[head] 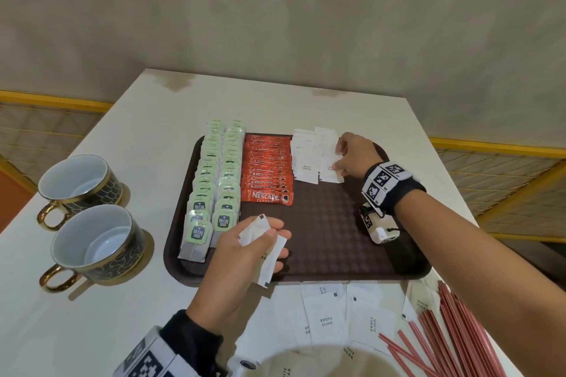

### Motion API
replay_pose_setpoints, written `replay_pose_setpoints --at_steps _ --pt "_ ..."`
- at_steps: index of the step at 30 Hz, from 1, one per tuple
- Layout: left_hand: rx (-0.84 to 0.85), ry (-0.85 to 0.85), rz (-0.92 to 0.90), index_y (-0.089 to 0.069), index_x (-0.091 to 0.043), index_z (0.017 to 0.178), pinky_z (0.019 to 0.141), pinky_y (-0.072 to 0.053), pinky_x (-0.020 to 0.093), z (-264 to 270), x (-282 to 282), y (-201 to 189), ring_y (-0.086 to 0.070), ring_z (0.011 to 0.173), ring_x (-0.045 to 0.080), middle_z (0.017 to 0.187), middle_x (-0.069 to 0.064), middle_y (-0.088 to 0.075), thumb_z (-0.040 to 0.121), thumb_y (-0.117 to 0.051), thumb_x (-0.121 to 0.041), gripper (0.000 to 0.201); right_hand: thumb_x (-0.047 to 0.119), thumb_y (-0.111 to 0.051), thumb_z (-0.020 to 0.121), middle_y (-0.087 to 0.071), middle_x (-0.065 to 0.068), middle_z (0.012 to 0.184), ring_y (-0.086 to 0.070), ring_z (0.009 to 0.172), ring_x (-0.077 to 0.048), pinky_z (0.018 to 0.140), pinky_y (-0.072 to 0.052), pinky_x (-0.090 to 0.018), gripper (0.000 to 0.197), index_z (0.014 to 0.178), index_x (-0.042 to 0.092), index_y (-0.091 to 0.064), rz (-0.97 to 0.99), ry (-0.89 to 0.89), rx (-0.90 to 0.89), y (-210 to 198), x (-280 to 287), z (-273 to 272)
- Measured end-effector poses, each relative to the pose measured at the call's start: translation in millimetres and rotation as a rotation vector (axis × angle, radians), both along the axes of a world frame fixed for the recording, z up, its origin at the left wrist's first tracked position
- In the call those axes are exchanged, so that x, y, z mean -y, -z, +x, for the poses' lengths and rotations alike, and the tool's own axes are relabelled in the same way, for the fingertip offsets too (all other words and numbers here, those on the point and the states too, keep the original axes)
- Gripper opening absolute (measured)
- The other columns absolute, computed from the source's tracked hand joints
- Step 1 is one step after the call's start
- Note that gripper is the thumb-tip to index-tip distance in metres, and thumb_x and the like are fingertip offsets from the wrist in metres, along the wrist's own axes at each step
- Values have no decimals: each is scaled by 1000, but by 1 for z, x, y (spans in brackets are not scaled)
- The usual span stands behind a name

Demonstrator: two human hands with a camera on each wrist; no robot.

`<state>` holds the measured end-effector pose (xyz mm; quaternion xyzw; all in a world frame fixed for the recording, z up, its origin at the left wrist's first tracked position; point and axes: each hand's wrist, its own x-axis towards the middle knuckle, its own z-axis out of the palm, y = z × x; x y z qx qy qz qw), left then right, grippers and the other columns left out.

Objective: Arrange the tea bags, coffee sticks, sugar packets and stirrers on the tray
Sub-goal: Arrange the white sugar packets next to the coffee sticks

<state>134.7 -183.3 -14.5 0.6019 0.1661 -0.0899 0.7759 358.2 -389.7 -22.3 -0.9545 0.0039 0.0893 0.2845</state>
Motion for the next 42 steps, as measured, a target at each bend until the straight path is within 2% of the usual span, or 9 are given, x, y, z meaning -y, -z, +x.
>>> replay_pose_setpoints --at_steps 7,12,15,19,23,29,34,38,42 --pt "-75 4 -258 -62 -9 117 74 -61 29 12 -7 -10 -71 89 23 108 11 -74 95 -50 3 27 -10 -60 78 -53 0 85 -57 86 -22 61 -41 -19 18 87 5 -63 -148 -152 27 5 -5 -10" --pt "-14 123 -318 -53 0 128 86 -57 33 28 -23 -27 -69 106 31 116 19 -70 97 -43 5 33 2 -59 88 -62 -9 107 -58 96 -22 77 -36 -21 14 98 3 -69 -89 -163 113 -10 -14 -30" --pt "4 173 -285 -53 -2 131 90 -56 37 28 -26 -30 -68 108 29 118 16 -70 97 -48 -5 34 14 -63 91 -66 -1 102 -60 82 -17 71 -43 -23 8 94 11 -69 197 -191 216 -40 -31 -72" --pt "28 197 -261 -55 -4 130 86 -58 35 25 -18 -33 -68 108 28 118 15 -70 98 -51 -12 33 24 -74 84 -70 -7 94 -62 73 -13 60 -52 -26 18 96 12 -69 525 -377 37 -70 -51 -135" --pt "-4 172 -378 -54 -7 132 90 -55 42 20 -13 -33 -65 113 28 122 14 -68 99 -48 -23 37 16 -84 72 -68 -10 97 -66 85 -27 75 -57 -42 36 102 14 -65 513 -381 10 -61 -55 -156" --pt "8 100 -555 -60 -9 122 92 -53 44 13 -16 -31 -65 114 30 123 17 -67 103 -39 -23 32 7 -71 85 -67 -3 98 -63 77 -12 54 -49 -21 18 102 11 -67 556 -230 139 -73 -31 -163" --pt "-2 60 -555 -58 -11 125 92 -53 45 9 -17 -29 -66 111 30 120 16 -69 102 -41 -26 32 5 -55 96 -70 -9 110 -70 91 -18 65 -58 -25 21 113 3 -66 776 -261 -70 -90 -25 -181" --pt "-24 115 -688 -56 -6 127 96 -49 47 3 -9 -32 -60 121 32 128 20 -63 101 -40 -28 38 2 -66 88 -72 -10 100 -71 85 -20 67 -58 -33 13 101 6 -68 670 -345 -62 -78 -42 -187" --pt "-47 240 -586 -52 -4 134 99 -47 43 1 -10 -33 -59 116 30 133 20 -59 95 -46 -23 43 4 -74 80 -70 -7 90 -67 81 -27 73 -57 -38 11 87 12 -69 564 -352 68 -65 -52 -183"
